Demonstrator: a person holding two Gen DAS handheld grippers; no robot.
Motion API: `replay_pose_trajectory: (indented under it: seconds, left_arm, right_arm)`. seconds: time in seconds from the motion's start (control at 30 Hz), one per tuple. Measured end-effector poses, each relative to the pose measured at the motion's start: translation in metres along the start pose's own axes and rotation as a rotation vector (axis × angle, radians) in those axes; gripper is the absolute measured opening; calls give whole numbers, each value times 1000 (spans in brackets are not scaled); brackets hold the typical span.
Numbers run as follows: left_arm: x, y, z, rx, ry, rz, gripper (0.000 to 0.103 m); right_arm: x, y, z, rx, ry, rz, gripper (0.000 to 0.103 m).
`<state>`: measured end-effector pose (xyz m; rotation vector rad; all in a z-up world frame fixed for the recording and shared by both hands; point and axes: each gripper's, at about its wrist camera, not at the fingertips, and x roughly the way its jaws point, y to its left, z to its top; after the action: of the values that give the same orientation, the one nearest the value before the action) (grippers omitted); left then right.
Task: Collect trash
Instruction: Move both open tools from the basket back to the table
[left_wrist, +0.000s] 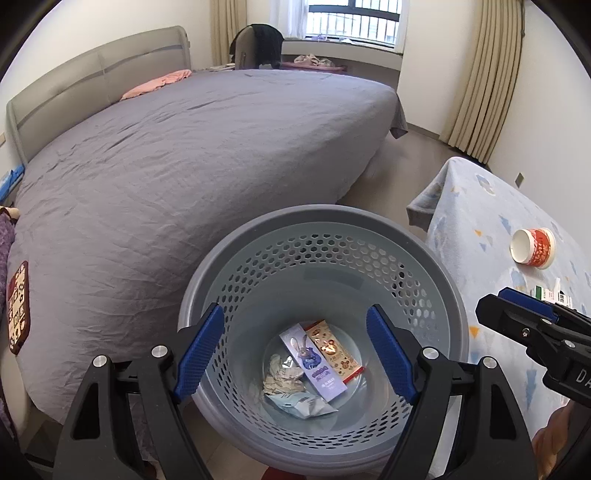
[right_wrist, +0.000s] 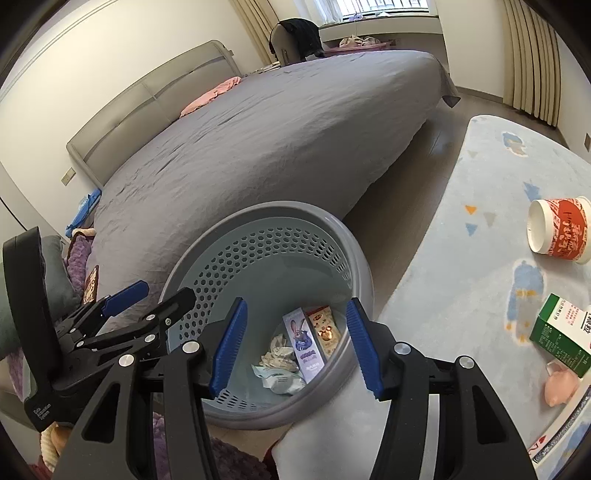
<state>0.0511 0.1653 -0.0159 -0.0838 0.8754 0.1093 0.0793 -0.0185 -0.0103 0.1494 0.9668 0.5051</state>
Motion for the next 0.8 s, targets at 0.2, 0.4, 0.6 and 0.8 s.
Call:
replay_pose_trajectory:
  seconds: [0.2,0.4,0.6,0.8]
  left_arm:
    - [-4,-8,0,14,-15,-11,78]
    - [-7,-15,0,14,-21,-30,78]
    - [-12,-35,-1,40,-34,-55,78]
    - [-14,-51,-2,51,-41,-79,78]
  right_arm:
    - [-12,-8,-4,8,-17,-17,55]
    - [-27,-18,-10,18,-45,-47,59]
    - [-44,-32,-16,38,-68,-78,59]
    - [-61,-50,-24,59,-90,-119,59]
